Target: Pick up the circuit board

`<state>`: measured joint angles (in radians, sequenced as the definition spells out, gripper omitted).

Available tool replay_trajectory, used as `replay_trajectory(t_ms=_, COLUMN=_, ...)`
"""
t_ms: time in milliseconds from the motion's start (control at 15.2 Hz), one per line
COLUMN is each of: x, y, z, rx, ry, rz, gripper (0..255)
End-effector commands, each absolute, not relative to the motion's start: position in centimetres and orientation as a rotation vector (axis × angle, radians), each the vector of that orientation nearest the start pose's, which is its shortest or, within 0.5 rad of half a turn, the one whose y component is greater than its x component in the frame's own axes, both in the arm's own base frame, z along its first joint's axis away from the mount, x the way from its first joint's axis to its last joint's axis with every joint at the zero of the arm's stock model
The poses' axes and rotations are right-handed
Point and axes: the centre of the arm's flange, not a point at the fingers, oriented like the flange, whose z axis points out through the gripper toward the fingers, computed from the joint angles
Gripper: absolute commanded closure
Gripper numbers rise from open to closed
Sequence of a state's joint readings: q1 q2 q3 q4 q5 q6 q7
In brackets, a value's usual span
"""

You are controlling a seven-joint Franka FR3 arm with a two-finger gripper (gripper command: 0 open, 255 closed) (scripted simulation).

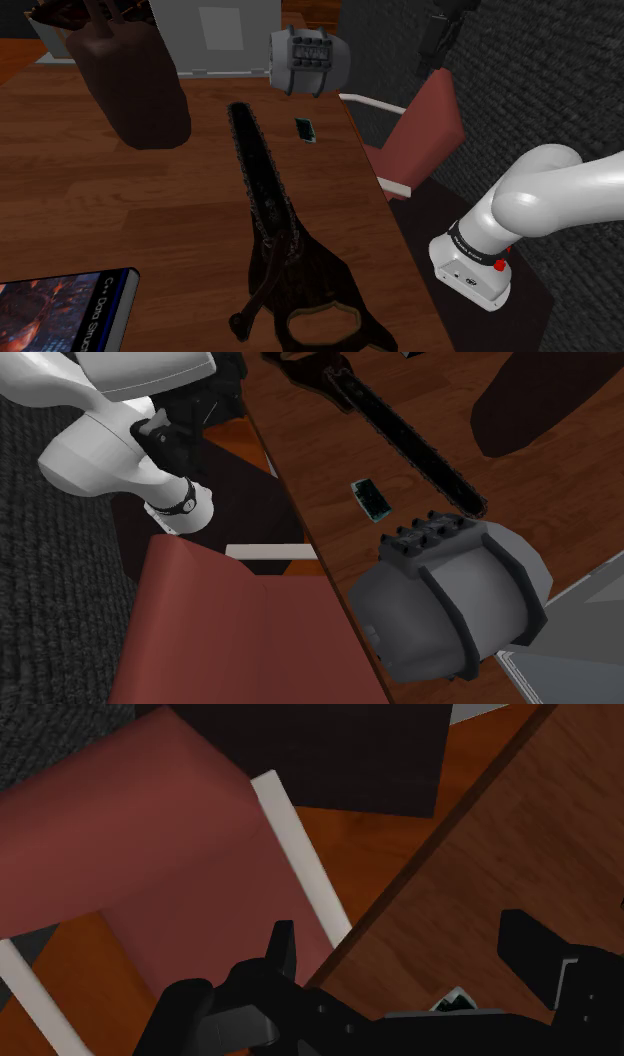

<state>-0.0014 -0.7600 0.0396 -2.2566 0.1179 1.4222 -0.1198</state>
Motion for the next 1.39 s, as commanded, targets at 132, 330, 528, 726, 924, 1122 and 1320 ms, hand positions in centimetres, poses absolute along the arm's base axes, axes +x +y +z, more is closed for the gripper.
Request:
replay_trajectory(t_ms=132, x=30.8, y=4.4, z=60.0, rx=-3.029, ry=-0.165, rz=0.083, gripper=0)
replay_trajectory(t_ms=330, x=32.5, y=6.4, z=57.7, rx=-3.014, ry=-0.051, rz=0.047, gripper=0)
replay_trajectory(t_ms=528, x=34.4, y=8.4, z=55.4, rx=-2.995, ry=0.062, rz=0.01, gripper=0)
replay_trajectory(t_ms=726, x=36.5, y=10.2, z=53.2, rx=-2.971, ry=0.173, rz=-0.025, gripper=0)
replay_trajectory(t_ms=924, x=38.7, y=11.9, z=51.0, rx=-2.942, ry=0.283, rz=-0.061, gripper=0)
replay_trajectory(t_ms=1122, x=41.2, y=13.5, z=49.0, rx=-2.91, ry=0.392, rz=-0.096, gripper=0)
replay_trajectory(t_ms=1320, x=43.7, y=14.9, z=47.0, rx=-2.873, ry=0.498, rz=-0.13, gripper=0)
